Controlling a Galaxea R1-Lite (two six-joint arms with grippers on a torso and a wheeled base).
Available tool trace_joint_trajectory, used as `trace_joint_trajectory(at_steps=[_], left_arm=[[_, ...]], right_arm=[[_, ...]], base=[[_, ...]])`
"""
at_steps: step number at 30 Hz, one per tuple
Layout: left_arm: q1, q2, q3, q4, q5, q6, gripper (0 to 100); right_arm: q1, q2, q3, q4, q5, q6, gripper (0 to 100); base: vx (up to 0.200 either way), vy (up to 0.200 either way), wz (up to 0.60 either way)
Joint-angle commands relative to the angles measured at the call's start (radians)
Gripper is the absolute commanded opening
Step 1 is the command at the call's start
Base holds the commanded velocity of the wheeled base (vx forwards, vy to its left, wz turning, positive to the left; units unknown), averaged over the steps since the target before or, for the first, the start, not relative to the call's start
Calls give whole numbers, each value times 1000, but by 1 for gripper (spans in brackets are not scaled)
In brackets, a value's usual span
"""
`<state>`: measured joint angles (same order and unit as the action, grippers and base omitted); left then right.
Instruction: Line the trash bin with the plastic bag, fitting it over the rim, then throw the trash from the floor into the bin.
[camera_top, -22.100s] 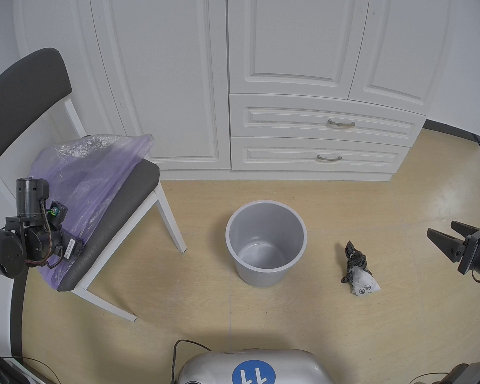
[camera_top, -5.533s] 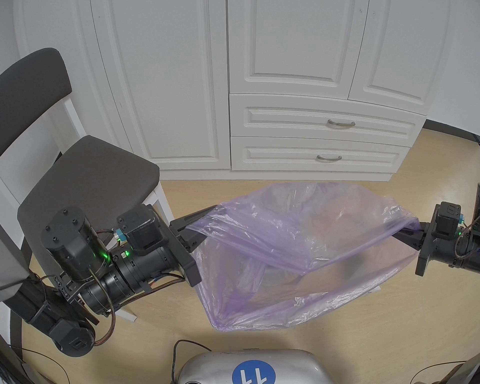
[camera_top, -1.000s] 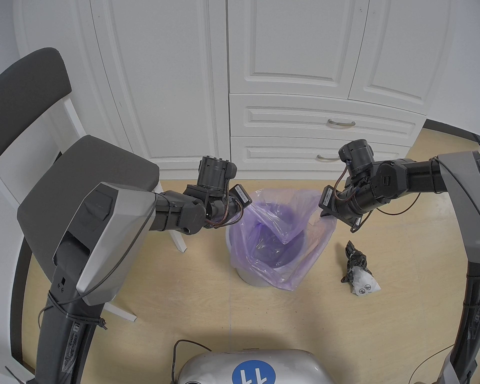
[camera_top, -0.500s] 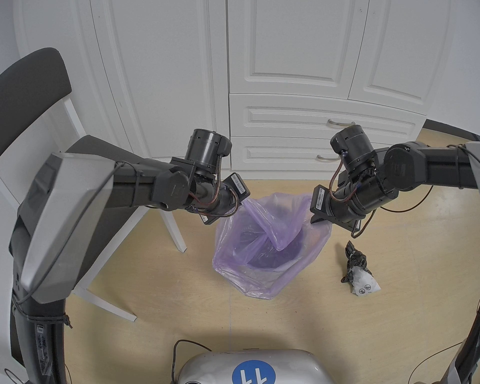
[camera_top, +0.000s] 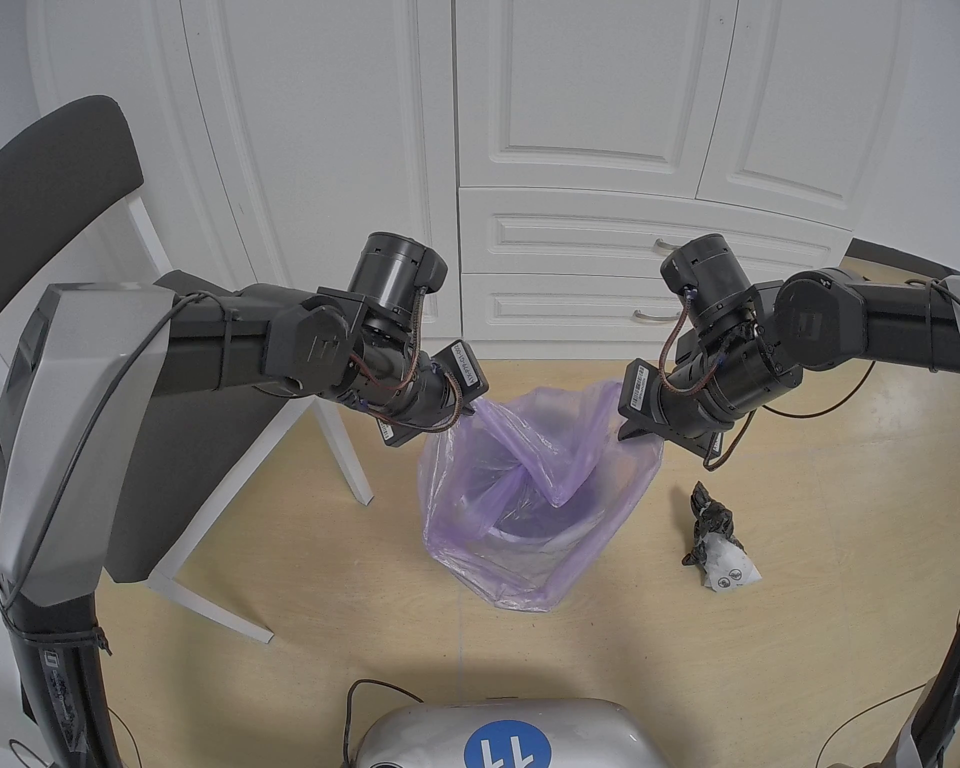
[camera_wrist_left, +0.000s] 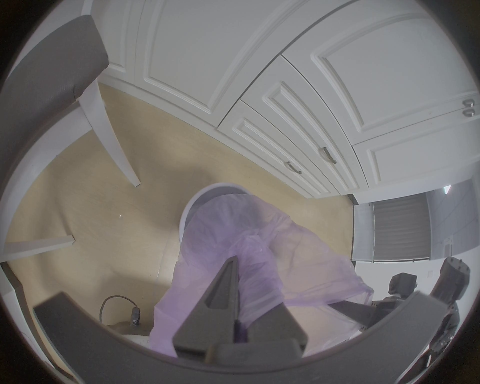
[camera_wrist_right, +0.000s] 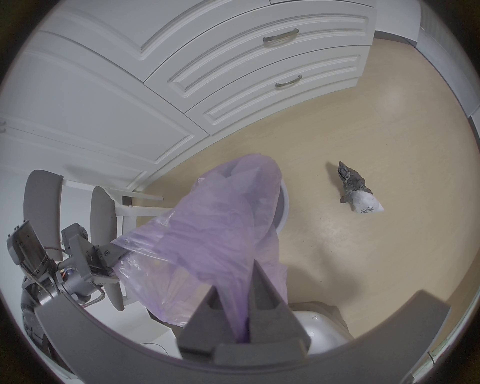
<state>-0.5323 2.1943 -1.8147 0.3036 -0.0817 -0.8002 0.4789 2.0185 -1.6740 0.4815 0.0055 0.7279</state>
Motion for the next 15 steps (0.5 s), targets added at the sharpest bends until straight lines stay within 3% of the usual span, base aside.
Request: trace_joint_trajectory(at_steps=[1, 8, 15], left_arm=[[0, -14, 0, 5, -9, 7, 0], [5, 71, -52, 5, -29, 6, 0], [38, 246, -185, 55, -29, 1, 0]], right_arm=[[3, -6, -10, 8, 1, 2, 0], [-10, 77, -47, 11, 2, 1, 0], [-75, 270, -217, 86, 4, 16, 0]], base=[[0, 0, 0], [0, 0, 0], [0, 0, 0]])
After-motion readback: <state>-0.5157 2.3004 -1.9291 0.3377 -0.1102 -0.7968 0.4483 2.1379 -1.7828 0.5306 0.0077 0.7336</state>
